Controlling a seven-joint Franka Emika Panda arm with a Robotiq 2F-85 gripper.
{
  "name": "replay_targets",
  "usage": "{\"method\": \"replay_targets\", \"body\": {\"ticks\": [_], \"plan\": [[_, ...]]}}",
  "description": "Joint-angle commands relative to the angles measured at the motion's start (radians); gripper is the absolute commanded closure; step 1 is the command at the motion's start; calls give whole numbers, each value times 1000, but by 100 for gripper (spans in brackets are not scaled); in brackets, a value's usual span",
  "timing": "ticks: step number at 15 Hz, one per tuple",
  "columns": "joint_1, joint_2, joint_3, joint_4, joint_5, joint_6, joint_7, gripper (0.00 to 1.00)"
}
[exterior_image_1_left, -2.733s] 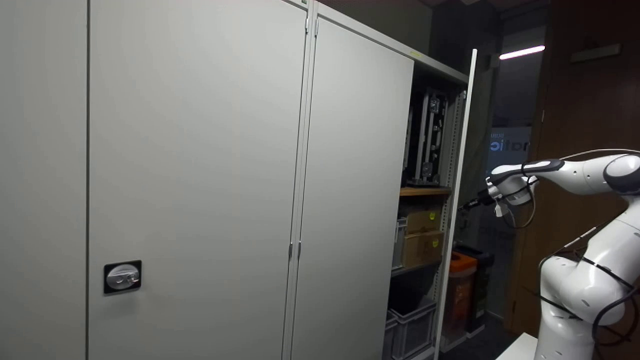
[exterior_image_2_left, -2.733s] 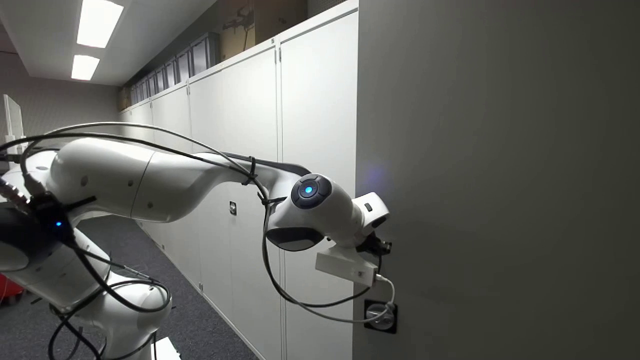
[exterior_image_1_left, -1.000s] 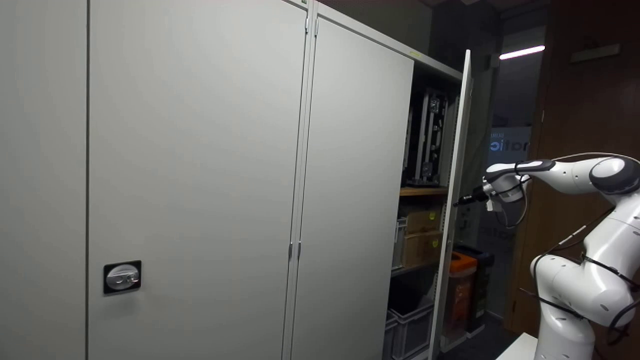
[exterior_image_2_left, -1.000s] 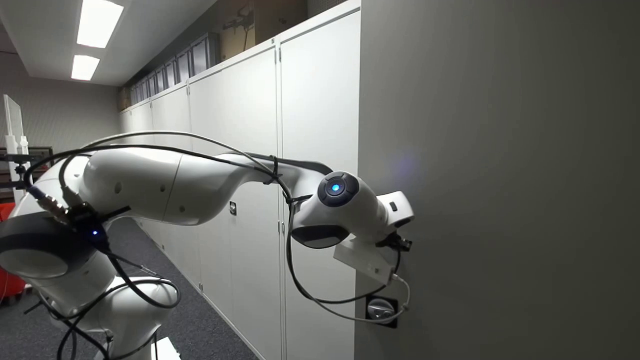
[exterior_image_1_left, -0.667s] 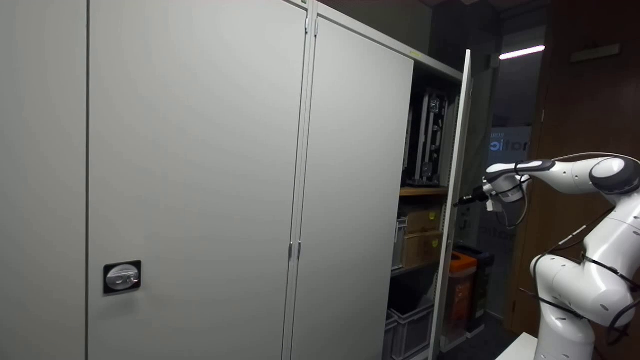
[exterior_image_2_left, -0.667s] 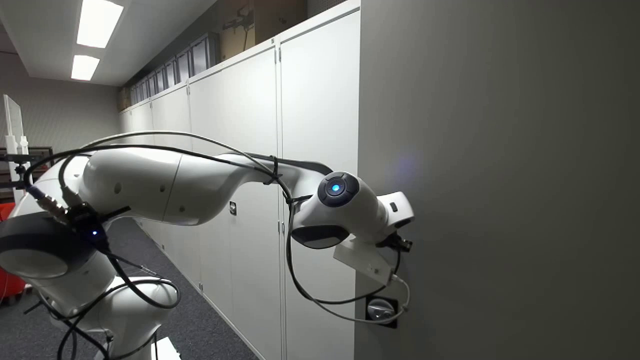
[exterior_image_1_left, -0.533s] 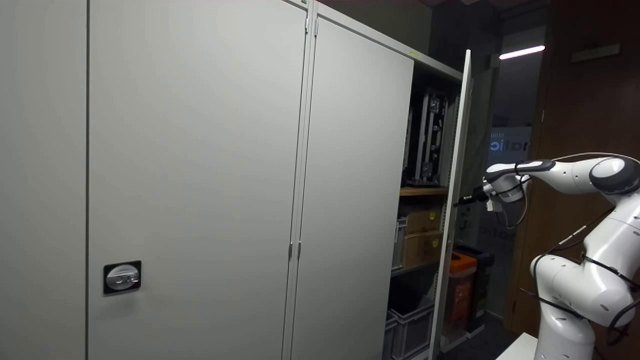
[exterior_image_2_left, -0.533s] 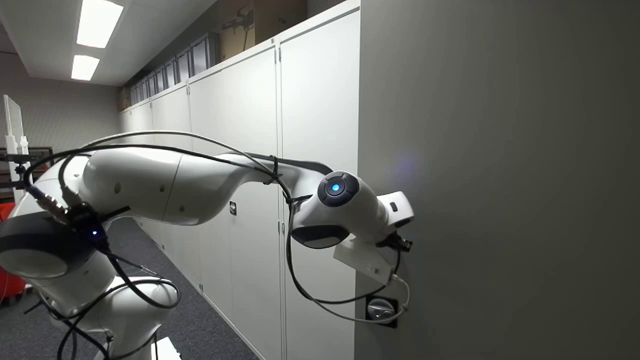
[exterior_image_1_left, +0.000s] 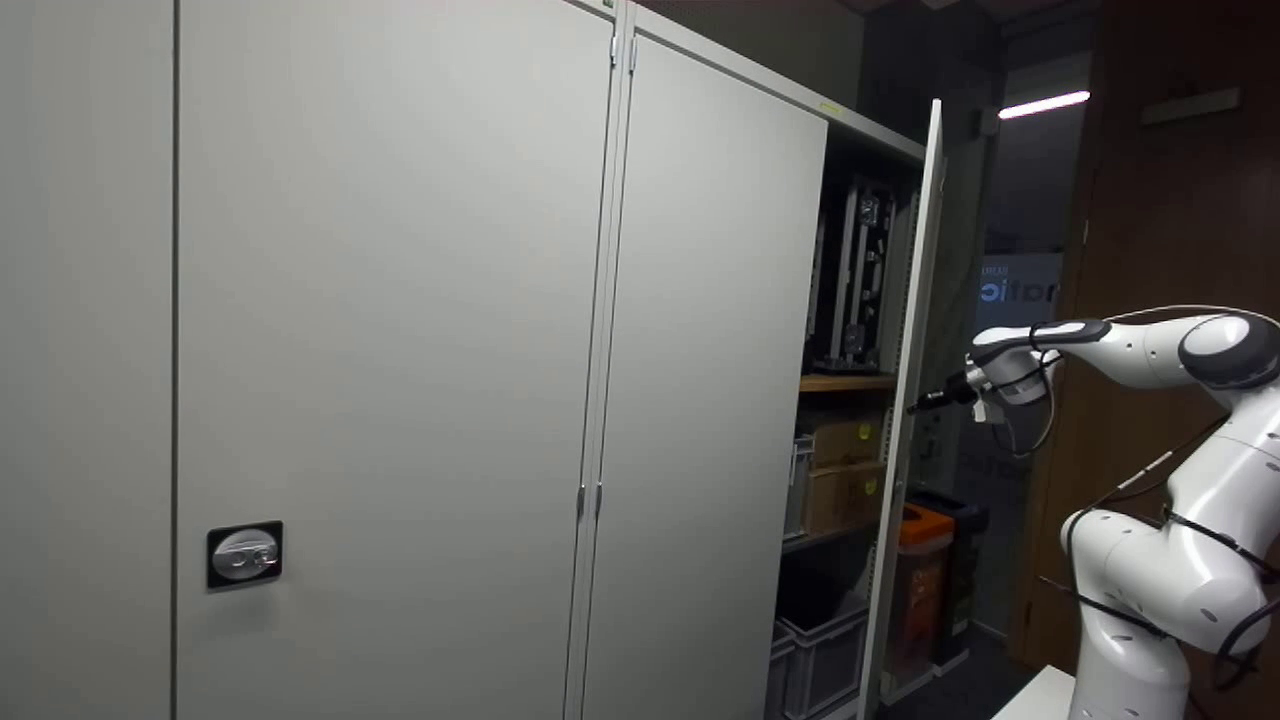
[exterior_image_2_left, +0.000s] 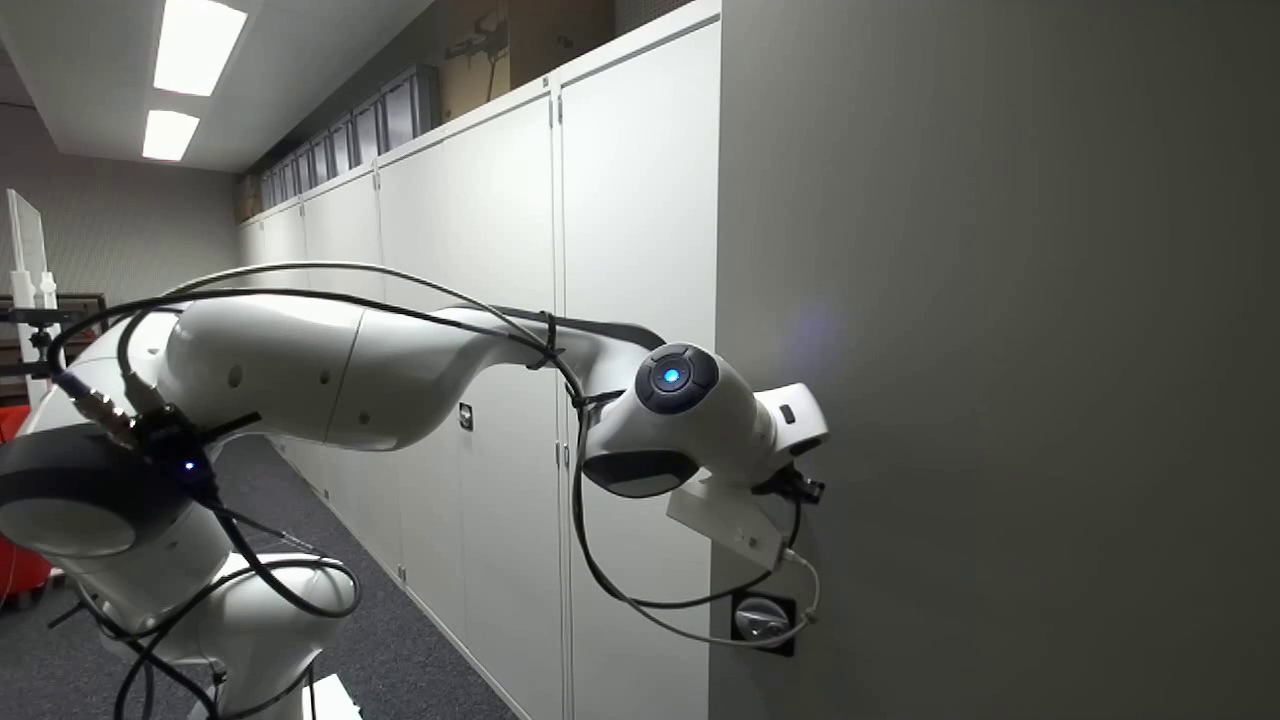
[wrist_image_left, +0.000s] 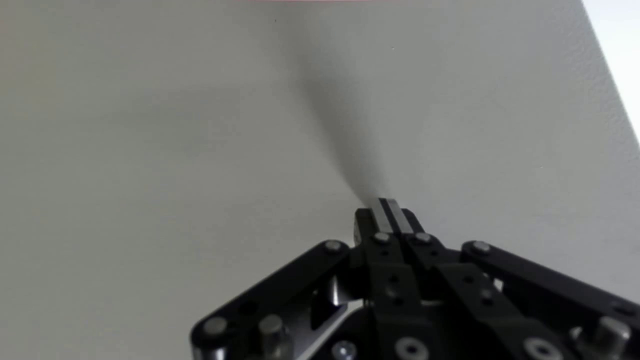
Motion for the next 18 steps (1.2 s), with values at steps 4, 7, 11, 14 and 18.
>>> {"method": "replay_targets", "body": {"ticks": [4, 7, 11, 14, 18], "plan": [[18, -43, 9, -1, -41, 8, 21, 100], [51, -52, 12, 11, -49, 1, 15, 100], [109, -48, 13, 37, -63, -5, 11, 100], [171, -41, 8, 58, -73, -11, 11, 100], [256, -40, -11, 91, -85, -13, 8, 100]]}}
